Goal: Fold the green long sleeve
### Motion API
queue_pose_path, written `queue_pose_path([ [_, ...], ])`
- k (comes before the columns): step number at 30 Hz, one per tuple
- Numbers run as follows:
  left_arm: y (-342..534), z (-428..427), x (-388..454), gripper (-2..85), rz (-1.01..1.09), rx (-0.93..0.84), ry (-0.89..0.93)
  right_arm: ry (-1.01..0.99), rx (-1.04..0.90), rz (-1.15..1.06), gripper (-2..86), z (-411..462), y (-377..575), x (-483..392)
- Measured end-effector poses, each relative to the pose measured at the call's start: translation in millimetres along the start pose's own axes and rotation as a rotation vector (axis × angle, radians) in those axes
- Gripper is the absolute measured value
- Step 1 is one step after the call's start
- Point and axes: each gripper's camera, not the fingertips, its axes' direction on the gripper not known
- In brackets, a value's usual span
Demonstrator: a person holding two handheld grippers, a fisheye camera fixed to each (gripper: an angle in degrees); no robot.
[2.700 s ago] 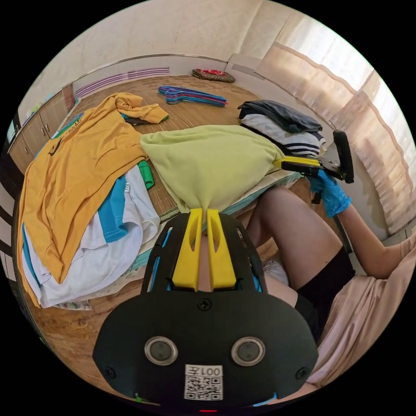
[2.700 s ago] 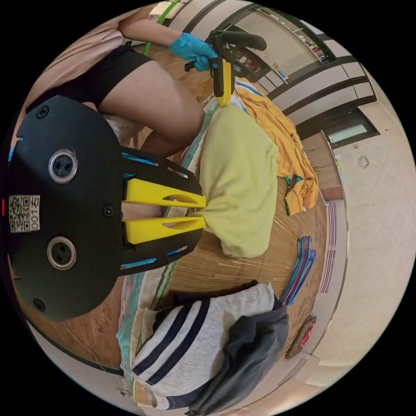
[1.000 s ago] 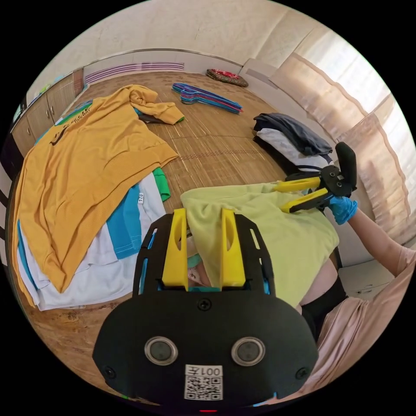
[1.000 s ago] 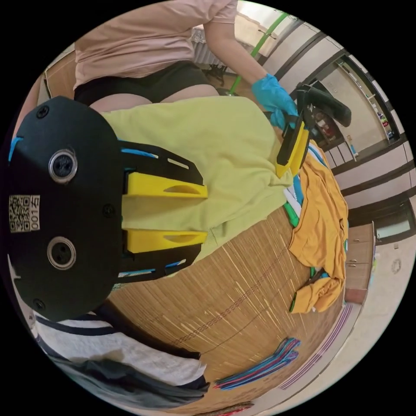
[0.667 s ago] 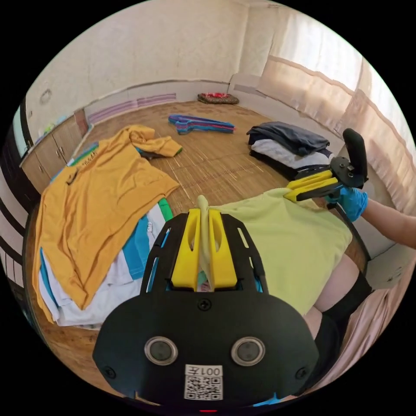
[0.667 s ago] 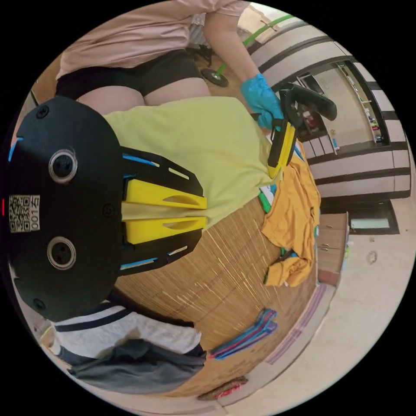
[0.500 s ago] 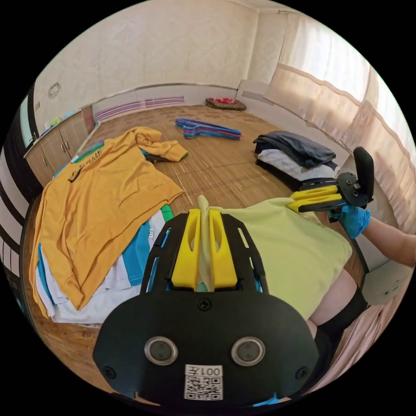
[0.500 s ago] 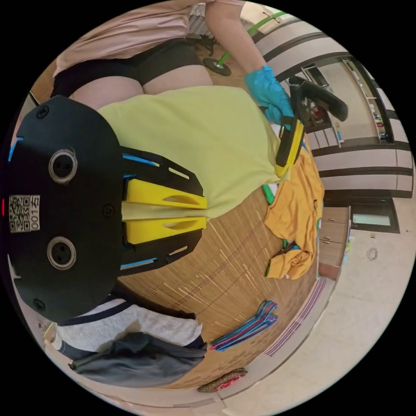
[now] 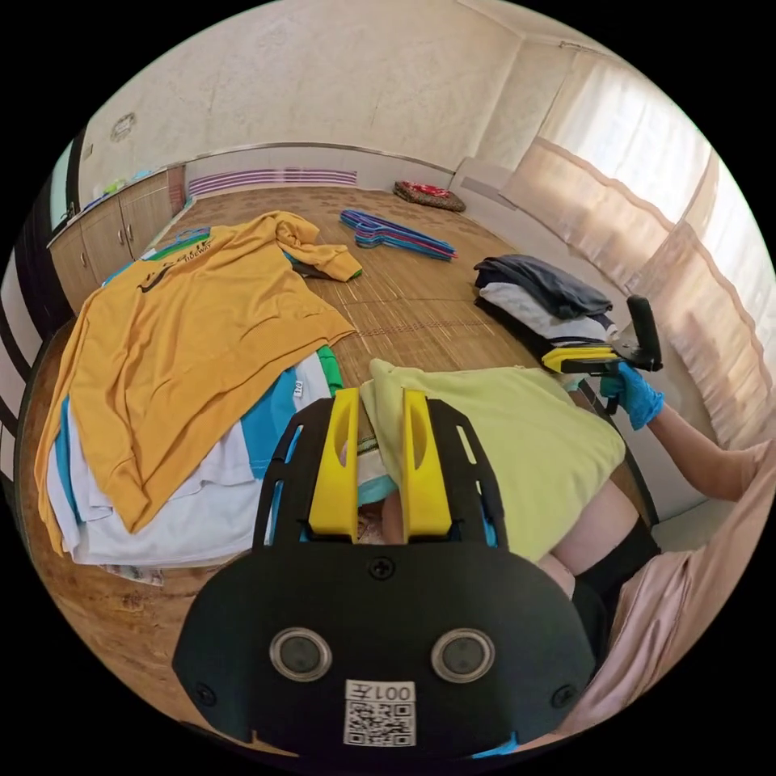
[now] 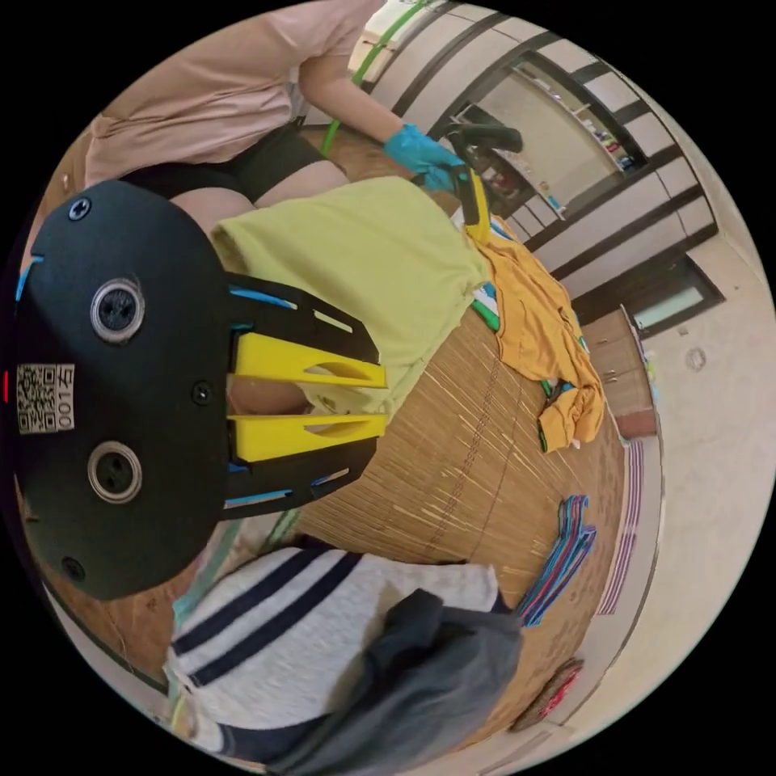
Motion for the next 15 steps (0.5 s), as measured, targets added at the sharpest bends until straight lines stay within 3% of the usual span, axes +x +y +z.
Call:
queue_pose_path([
  [5,22.2,-17.3,-2.0,6.8,0.064,-0.042,0.137,-0.048,0.007,0.084,7.8,3.7,30.2,-2.5],
  [10,43.3,-22.1,-6.6,6.1,0.090,-0.070,0.253,-0.087,-0.010,0.139,3.2,17.8,38.8,-6.0],
  [15,47.8,-25.8,-8.7,5.2,0.093,-0.077,0.257,0.097,0.039,0.077,1.4,8.4,35.0,-25.8],
])
